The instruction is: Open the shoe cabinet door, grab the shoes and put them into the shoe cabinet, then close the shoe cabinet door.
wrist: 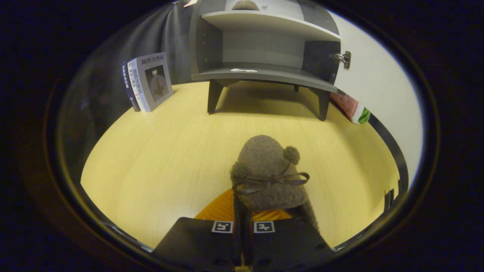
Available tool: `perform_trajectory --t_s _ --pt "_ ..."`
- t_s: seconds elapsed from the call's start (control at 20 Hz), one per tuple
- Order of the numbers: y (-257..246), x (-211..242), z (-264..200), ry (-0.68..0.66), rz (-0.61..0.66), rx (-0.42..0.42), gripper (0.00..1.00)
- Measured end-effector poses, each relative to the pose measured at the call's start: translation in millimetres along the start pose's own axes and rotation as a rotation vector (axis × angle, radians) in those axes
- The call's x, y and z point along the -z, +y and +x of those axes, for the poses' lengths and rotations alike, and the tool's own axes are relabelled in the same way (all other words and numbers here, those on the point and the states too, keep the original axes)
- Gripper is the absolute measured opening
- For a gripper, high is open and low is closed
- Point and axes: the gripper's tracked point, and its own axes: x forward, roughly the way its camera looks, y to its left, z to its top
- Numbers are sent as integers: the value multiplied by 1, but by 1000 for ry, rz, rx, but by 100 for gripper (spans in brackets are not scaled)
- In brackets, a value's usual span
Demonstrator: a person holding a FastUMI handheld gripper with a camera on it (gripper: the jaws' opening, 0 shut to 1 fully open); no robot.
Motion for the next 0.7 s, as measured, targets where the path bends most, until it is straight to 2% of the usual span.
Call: perform_trajectory --t_s 0.45,0.7 --pt "-2 -4 -5 -11 38 -47 4" --pt "-10 -41 -35 -48 14 -79 3"
